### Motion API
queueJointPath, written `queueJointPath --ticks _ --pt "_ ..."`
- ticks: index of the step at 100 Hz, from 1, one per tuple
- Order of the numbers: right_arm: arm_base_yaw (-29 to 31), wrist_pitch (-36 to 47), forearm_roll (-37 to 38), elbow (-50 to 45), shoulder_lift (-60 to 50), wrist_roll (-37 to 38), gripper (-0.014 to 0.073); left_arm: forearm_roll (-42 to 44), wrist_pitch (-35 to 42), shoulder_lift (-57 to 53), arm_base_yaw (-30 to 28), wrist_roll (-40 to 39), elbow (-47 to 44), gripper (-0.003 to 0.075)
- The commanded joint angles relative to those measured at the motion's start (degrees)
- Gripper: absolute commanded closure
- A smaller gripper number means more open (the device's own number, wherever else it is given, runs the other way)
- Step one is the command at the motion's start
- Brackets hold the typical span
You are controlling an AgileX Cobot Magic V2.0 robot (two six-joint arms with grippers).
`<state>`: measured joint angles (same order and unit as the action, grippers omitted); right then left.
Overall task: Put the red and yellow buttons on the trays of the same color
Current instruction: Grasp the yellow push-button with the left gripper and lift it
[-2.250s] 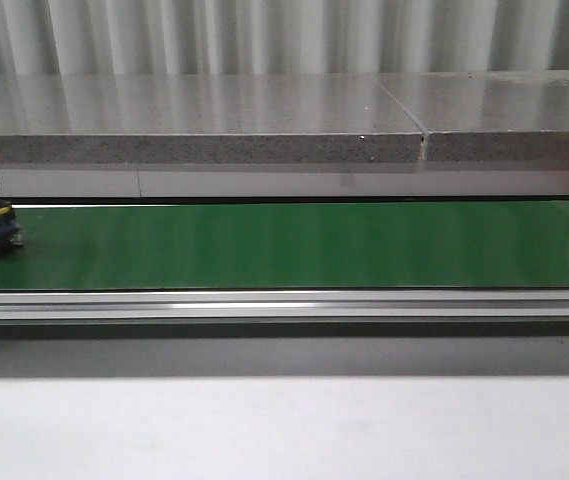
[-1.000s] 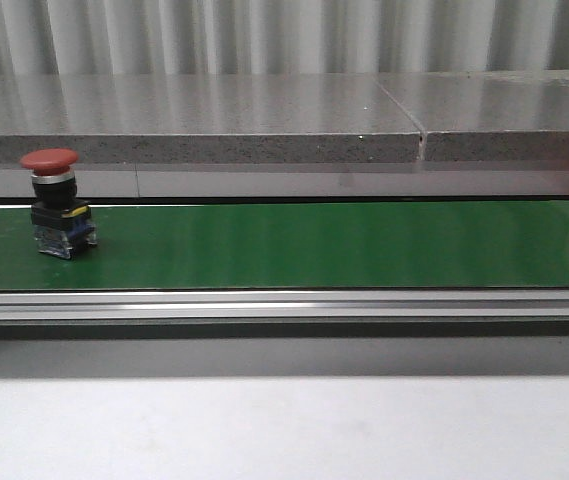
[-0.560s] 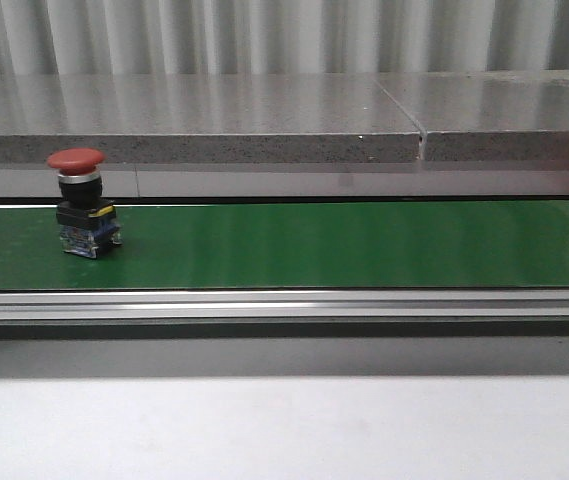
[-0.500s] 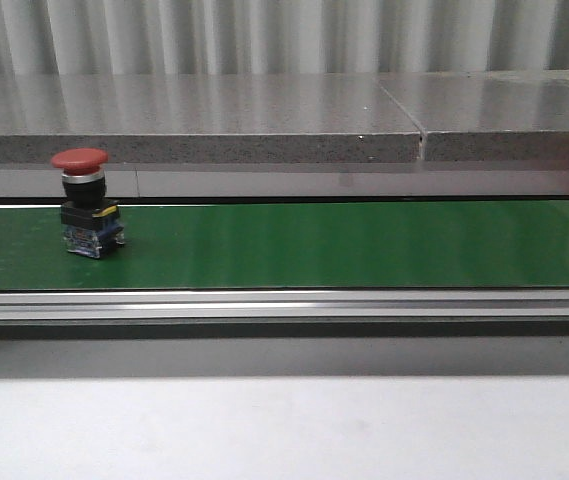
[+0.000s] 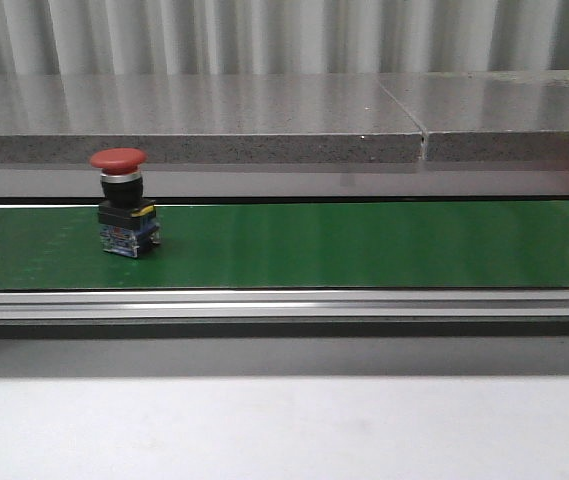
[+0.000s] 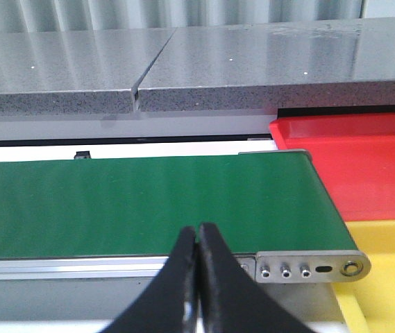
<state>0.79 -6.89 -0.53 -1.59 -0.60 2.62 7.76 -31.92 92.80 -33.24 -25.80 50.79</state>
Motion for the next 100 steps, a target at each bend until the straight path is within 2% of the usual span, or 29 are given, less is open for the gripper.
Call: queueJointPath --ticks 1,27,52,74,100 --pt "0.3 4.9 0.5 0.9 -0.5 -0.2 0.0662 -0.3 -0.1 -4.5 1.3 -0.3 1.6 0.0741" --pt "0.3 4.9 0.5 0.9 -0.5 -0.2 0.0662 1.3 -2.9 -16.3 7.1 1.4 1.6 0.0741" --pt "0.3 4.9 0.5 0.9 -0.5 -0.2 0.0662 1.3 -3.3 -25.6 14.2 6.6 3.3 0.0741" --pt "0.3 4.9 0.5 0.9 -0.5 -0.2 0.0662 1.2 -7.8 -23.0 23.3 11.5 9.9 0.0741" --pt "0.3 4.9 0.5 0.9 -0.5 -0.2 0.0662 1.1 -13.3 -11.9 29.0 13.2 17.9 0.0741"
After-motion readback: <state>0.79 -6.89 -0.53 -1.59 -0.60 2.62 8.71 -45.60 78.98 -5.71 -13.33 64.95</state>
